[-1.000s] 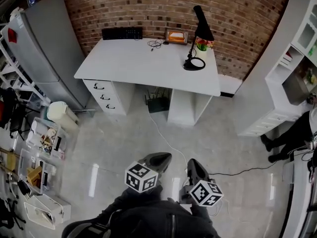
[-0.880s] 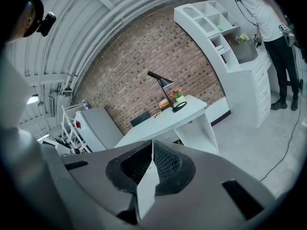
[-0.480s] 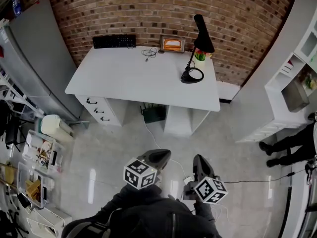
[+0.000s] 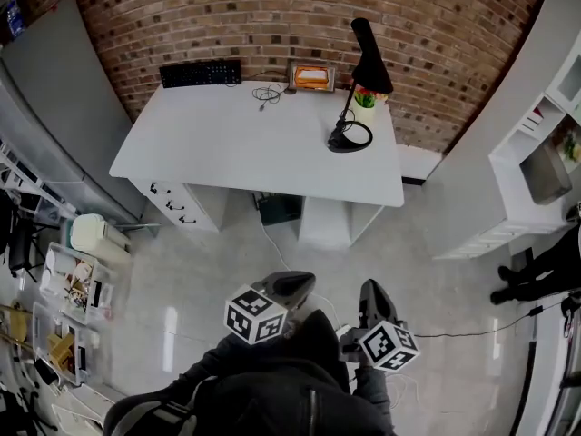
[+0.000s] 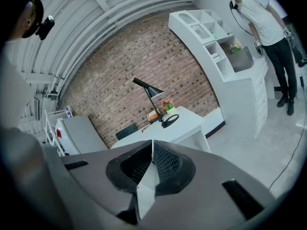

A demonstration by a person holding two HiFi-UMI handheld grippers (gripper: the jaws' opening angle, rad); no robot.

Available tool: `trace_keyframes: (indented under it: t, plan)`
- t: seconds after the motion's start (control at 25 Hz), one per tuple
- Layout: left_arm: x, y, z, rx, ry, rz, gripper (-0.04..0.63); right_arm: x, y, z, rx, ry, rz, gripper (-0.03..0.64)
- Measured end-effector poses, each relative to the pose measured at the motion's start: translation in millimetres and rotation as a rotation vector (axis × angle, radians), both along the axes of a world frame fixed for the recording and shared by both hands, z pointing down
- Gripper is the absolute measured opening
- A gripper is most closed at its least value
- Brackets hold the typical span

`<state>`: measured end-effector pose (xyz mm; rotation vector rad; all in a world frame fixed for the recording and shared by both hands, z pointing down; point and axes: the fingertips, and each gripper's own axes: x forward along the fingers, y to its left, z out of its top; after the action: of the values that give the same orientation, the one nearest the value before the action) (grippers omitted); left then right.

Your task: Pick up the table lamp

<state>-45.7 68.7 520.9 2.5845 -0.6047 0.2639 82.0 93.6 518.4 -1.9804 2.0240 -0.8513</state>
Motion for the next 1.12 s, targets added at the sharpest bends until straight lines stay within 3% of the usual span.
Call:
trace_keyframes:
  t: [0.2, 1.12]
  plan:
    - [15, -7, 1, -0.005, -0.015, 0.027, 0.008, 12, -21, -8, 0.017, 0.034, -0.019, 0.014]
    - [93, -176, -12, 0.019, 0.014, -0.118, 0.008, 64, -214, -15, 0.021, 0.012, -0.252, 0.014]
